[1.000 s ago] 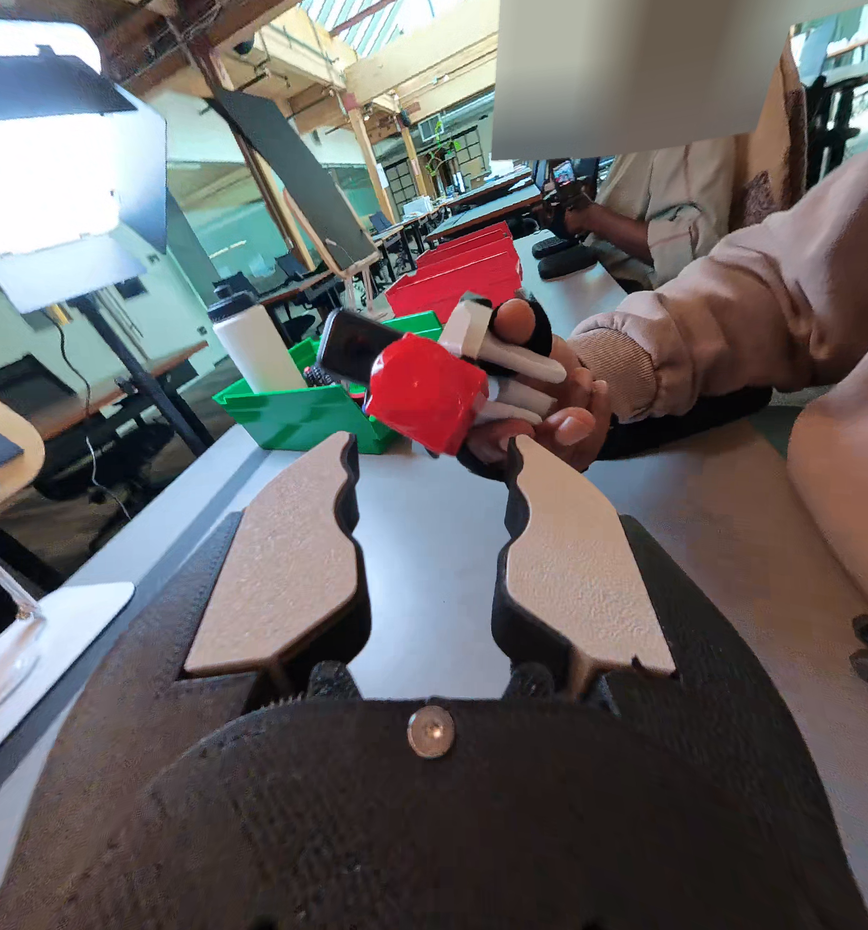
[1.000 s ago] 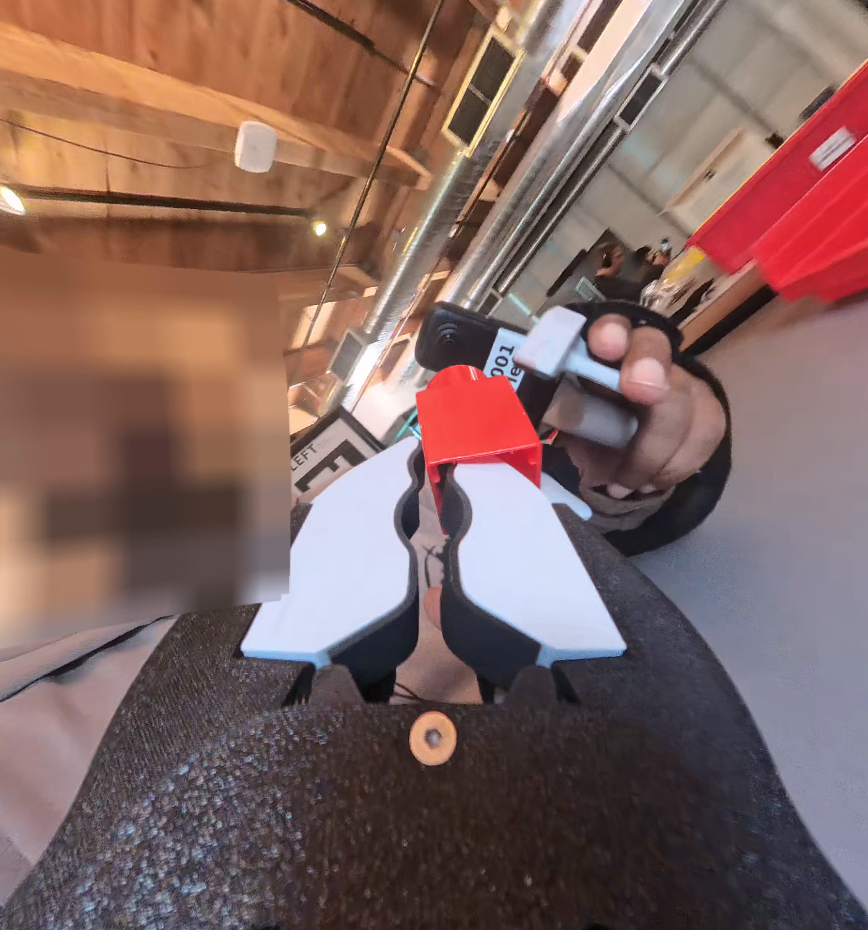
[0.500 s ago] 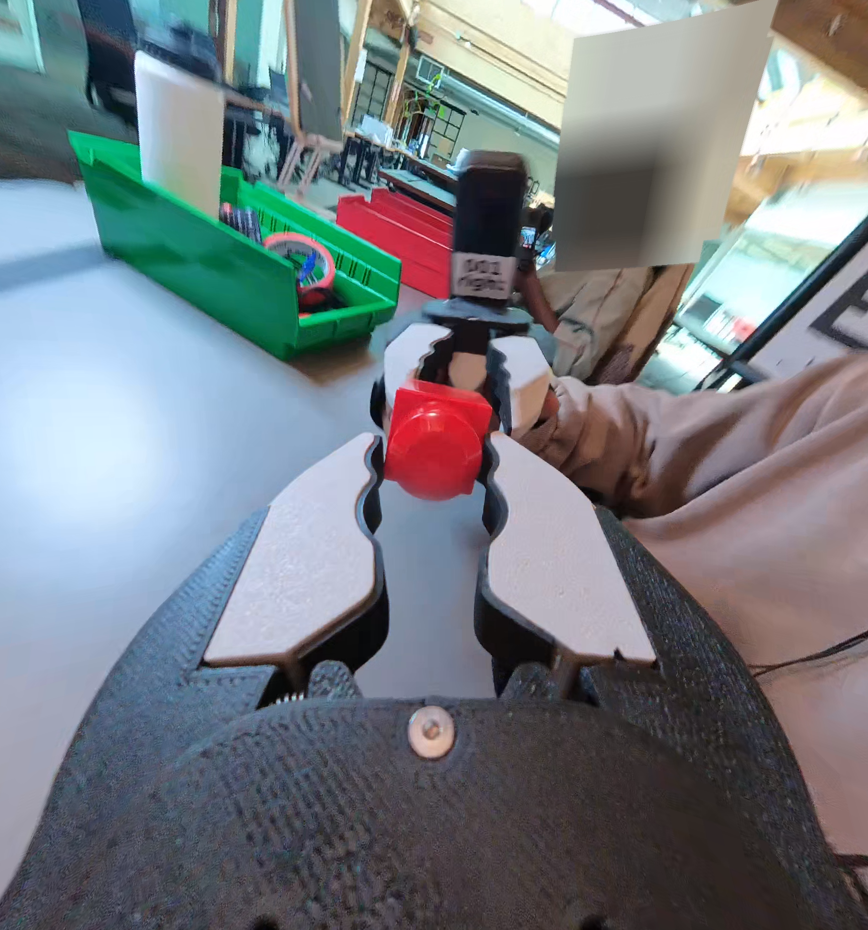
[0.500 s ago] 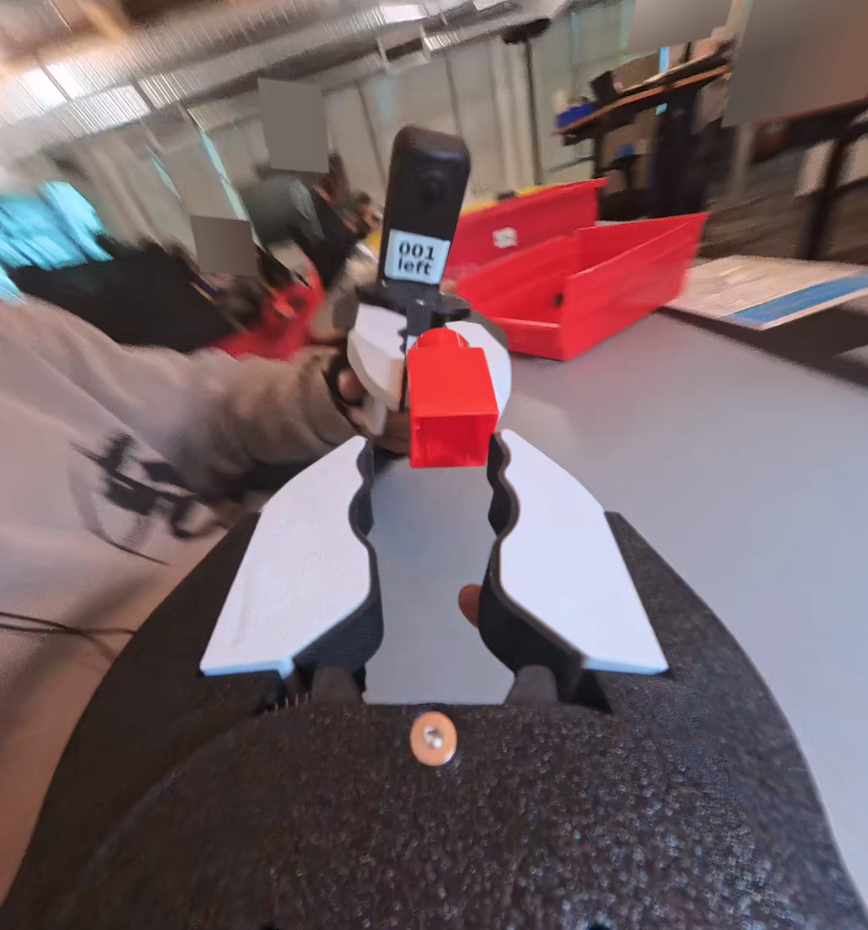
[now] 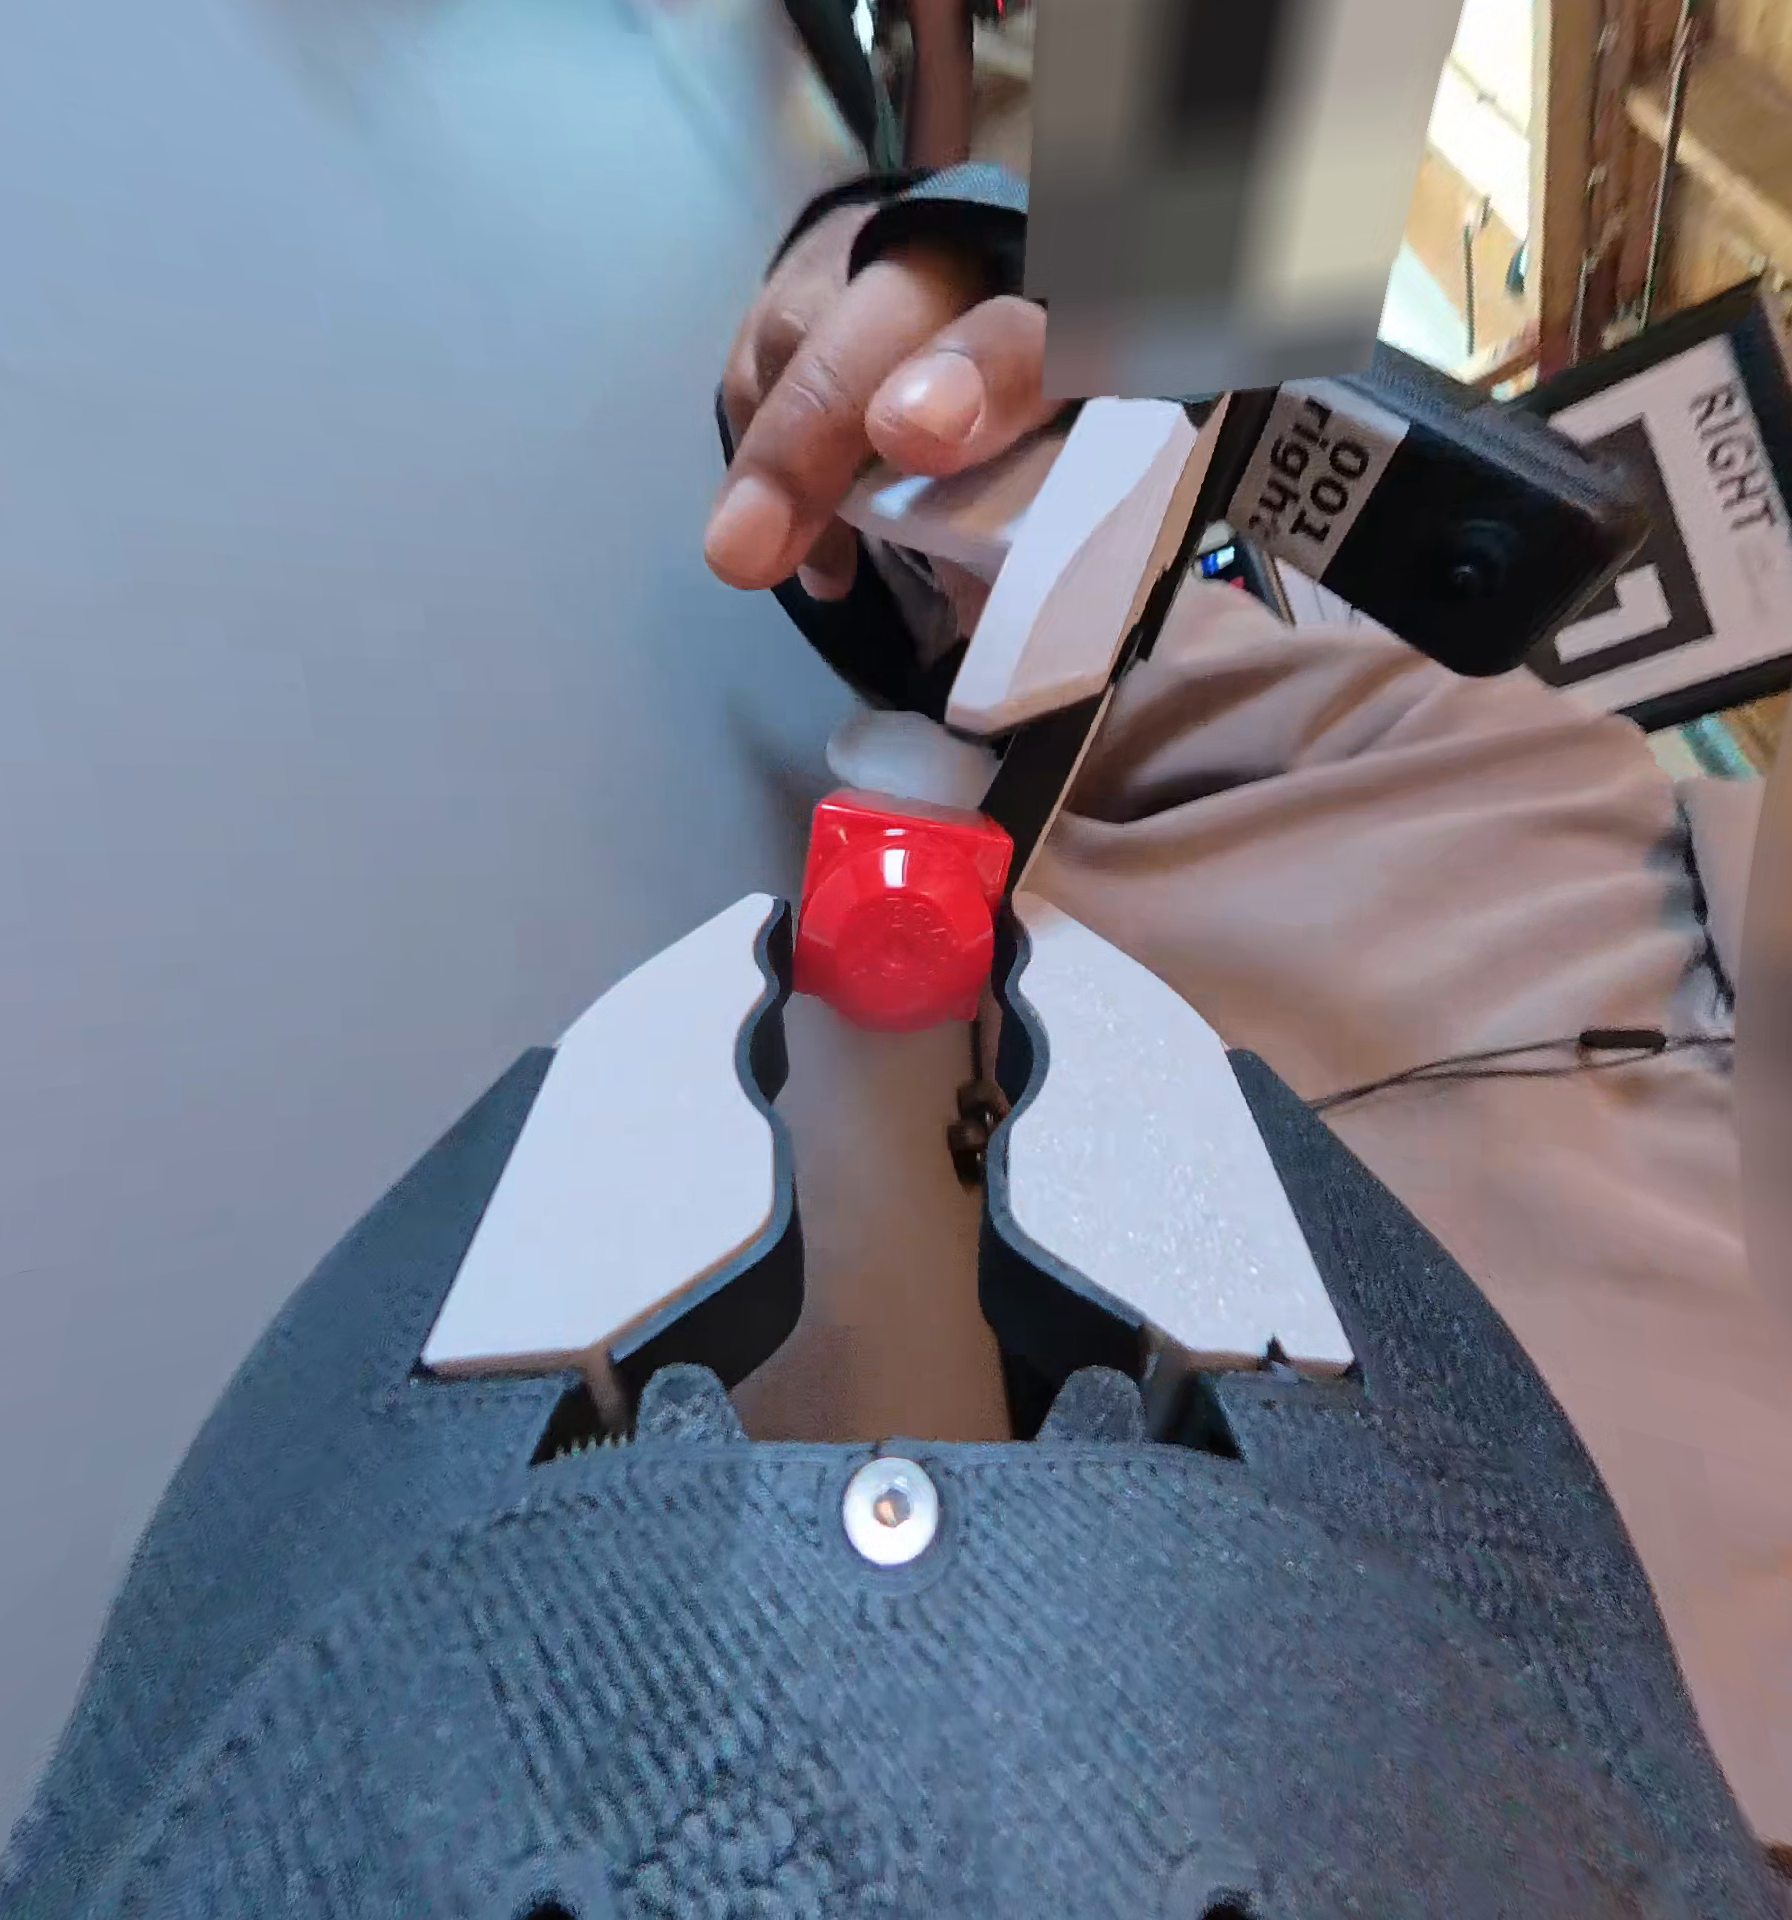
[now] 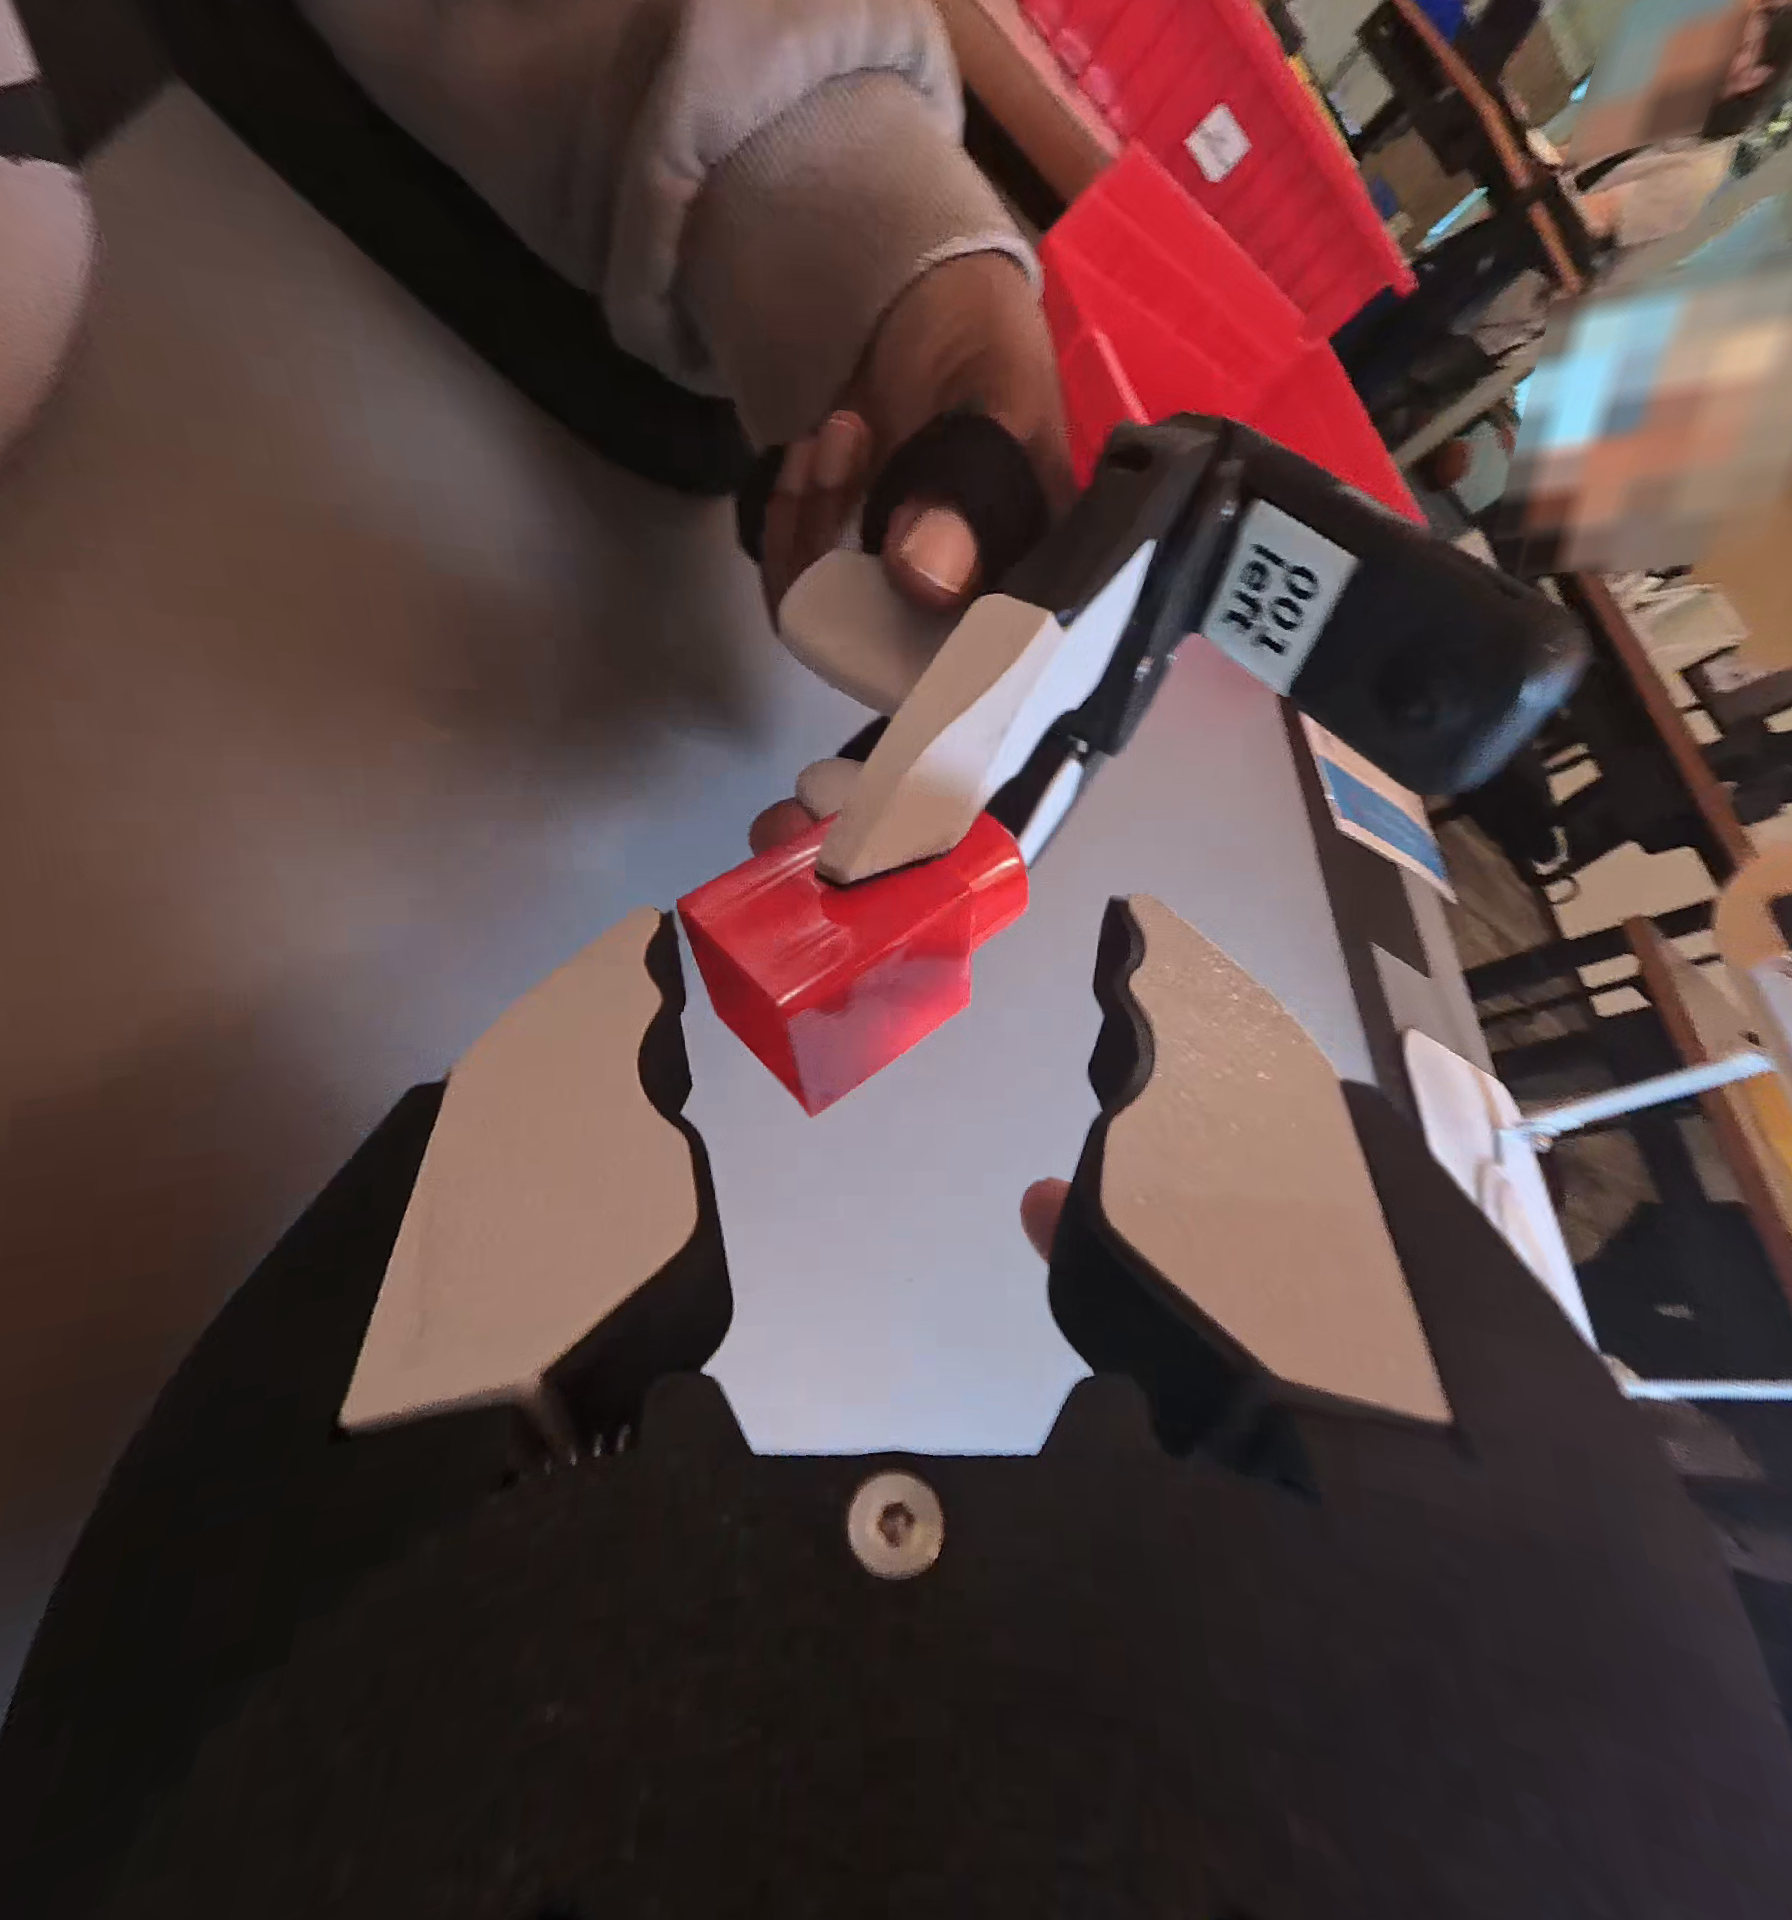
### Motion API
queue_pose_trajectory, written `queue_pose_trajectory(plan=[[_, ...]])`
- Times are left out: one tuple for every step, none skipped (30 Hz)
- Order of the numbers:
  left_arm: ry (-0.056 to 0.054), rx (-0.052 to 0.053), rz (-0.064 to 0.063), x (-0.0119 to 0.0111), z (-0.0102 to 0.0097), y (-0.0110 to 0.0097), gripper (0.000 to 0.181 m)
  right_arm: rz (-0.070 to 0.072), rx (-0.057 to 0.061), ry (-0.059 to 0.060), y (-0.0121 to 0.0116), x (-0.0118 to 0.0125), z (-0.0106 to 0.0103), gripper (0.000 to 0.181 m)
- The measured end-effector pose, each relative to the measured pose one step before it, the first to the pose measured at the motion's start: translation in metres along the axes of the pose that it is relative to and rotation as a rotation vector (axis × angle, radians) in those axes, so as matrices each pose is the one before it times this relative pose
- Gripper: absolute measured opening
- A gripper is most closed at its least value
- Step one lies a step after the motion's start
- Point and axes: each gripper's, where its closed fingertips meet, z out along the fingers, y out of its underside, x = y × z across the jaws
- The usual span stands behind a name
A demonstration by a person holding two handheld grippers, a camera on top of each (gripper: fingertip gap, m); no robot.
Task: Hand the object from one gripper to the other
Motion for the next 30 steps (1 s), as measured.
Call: queue_pose_trajectory(plan=[[0.0065, -0.0400, 0.0099, 0.00246, 0.00411, 0.00625, 0.037, -0.0126, -0.0049, -0.0298, -0.00150, -0.00788, 0.00335, 0.076], [0.0063, -0.0437, 0.0093, 0.00237, 0.00459, 0.00671, 0.037, -0.0182, -0.0077, -0.0280, -0.00116, -0.00805, 0.00400, 0.076], [-0.0031, -0.0358, 0.0103, 0.00102, 0.00437, 0.00556, 0.037, -0.0186, -0.0035, -0.0233, -0.00175, -0.00728, 0.00382, 0.077], [-0.0096, -0.0213, 0.0090, -0.00013, 0.00345, 0.00328, 0.037, -0.0135, 0.0035, -0.0216, -0.00236, -0.00692, 0.00326, 0.071], [-0.0055, -0.0191, 0.0088, 0.00014, 0.00205, 0.00293, 0.036, -0.0061, 0.0022, -0.0082, -0.00155, -0.00417, 0.00245, 0.070], [-0.0061, -0.0138, 0.0136, -0.00044, 0.00057, 0.00208, 0.036, 0.0000, -0.0113, 0.0007, 0.00073, -0.00123, 0.00125, 0.070], [0.0001, 0.0098, 0.0117, -0.00017, -0.00103, -0.00151, 0.036, 0.0113, -0.0118, 0.0110, 0.00050, 0.00256, -0.00039, 0.069], [0.0157, 0.0264, 0.0102, 0.00203, -0.00239, -0.00416, 0.036, 0.0200, 0.0099, 0.0231, -0.00179, 0.00552, -0.00206, 0.069], [0.0208, 0.0441, 0.0186, 0.00370, -0.00379, -0.00706, 0.036, 0.0262, 0.0253, 0.0364, -0.00314, 0.00838, -0.00332, 0.069], [0.0161, 0.0614, 0.0235, 0.00404, -0.00460, -0.00986, 0.035, 0.0316, 0.0296, 0.0479, -0.00309, 0.01083, -0.00385, 0.069], [0.0108, 0.0691, 0.0220, 0.00378, -0.00481, -0.01124, 0.036, 0.0343, 0.0312, 0.0652, -0.00320, 0.01358, -0.00376, 0.069], [0.0084, 0.0586, 0.0238, 0.00352, -0.00434, -0.00951, 0.038, 0.0343, 0.0364, 0.0753, -0.00366, 0.01499, -0.00385, 0.069], [0.0057, 0.0470, 0.0276, 0.00311, -0.00320, -0.00772, 0.042, 0.0479, 0.0392, 0.0643, -0.00409, 0.01388, -0.00365, 0.069], [0.0020, 0.0433, 0.0322, 0.00266, -0.00197, -0.00700, 0.047, 0.0772, 0.0416, 0.0398, -0.00486, 0.01141, -0.00314, 0.069], [0.0034, 0.0393, 0.0403, 0.00327, -0.00084, -0.00623, 0.051, 0.1178, 0.0573, 0.0018, -0.00746, 0.00713, -0.00297, 0.069], [0.0021, 0.0420, 0.0488, 0.00377, -0.00021, -0.00677, 0.052, 0.1589, 0.0643, -0.0290, -0.00867, 0.00381, -0.00242, 0.069], [-0.0033, 0.0549, 0.0581, 0.00425, -0.00063, -0.00894, 0.058, 0.1691, 0.0487, -0.0456, -0.00623, 0.00097, -0.00109, 0.069], [-0.0035, 0.0520, 0.0693, 0.00539, -0.00141, -0.00901, 0.058, 0.1497, 0.0548, -0.0469, -0.00602, 0.00006, -0.00106, 0.069], [-0.0222, 0.0289, 0.0811, 0.00327, -0.00193, -0.00654, 0.057, 0.1321, 0.0602, -0.0486, -0.00639, -0.00090, -0.00133, 0.069], [-0.0583, -0.0002, 0.0997, -0.00202, -0.00225, -0.00317, 0.054, 0.1322, 0.0586, -0.0414, -0.00710, 0.00020, -0.00182, 0.069], [-0.0762, -0.0125, 0.1185, -0.00455, -0.00236, -0.00139, 0.054, 0.1205, 0.0416, -0.0284, -0.00525, 0.00181, -0.00147, 0.069], [-0.0738, -0.0201, 0.1245, -0.00397, -0.00177, -0.00028, 0.053, 0.0975, 0.0273, -0.0198, -0.00323, 0.00232, -0.00127, 0.069], [-0.0739, -0.0241, 0.1181, -0.00385, -0.00065, 0.00029, 0.053, 0.0765, 0.0129, -0.0180, -0.00122, 0.00204, -0.00088, 0.069], [-0.0677, -0.0314, 0.1086, -0.00294, 0.00063, 0.00164, 0.052, 0.0623, 0.0031, -0.0122, 0.00071, 0.00221, -0.00019, 0.070], [-0.0510, -0.0335, 0.0954, -0.00085, 0.00164, 0.00248, 0.054, 0.0552, -0.0053, -0.0100, 0.00222, 0.00190, 0.00038, 0.069], [-0.0386, -0.0284, 0.0810, 0.00087, 0.00216, 0.00244, 0.055, 0.0545, -0.0070, -0.0188, 0.00297, 0.00042, 0.00105, 0.069], [-0.0325, -0.0202, 0.0731, 0.00153, 0.00217, 0.00177, 0.057, 0.0602, -0.0077, -0.0172, 0.00389, 0.00068, 0.00168, 0.069], [-0.0219, -0.0122, 0.0714, 0.00305, 0.00196, 0.00094, 0.059, 0.0619, -0.0117, -0.0106, 0.00490, 0.00184, 0.00208, 0.069], [-0.0180, -0.0126, 0.0719, 0.00338, 0.00147, 0.00062, 0.059, 0.0556, -0.0057, -0.0103, 0.00456, 0.00207, 0.00210, 0.069], [-0.0220, -0.0158, 0.0695, 0.00225, 0.00132, 0.00078, 0.057, 0.0512, -0.0036, -0.0042, 0.00420, 0.00292, 0.00192, 0.069]])
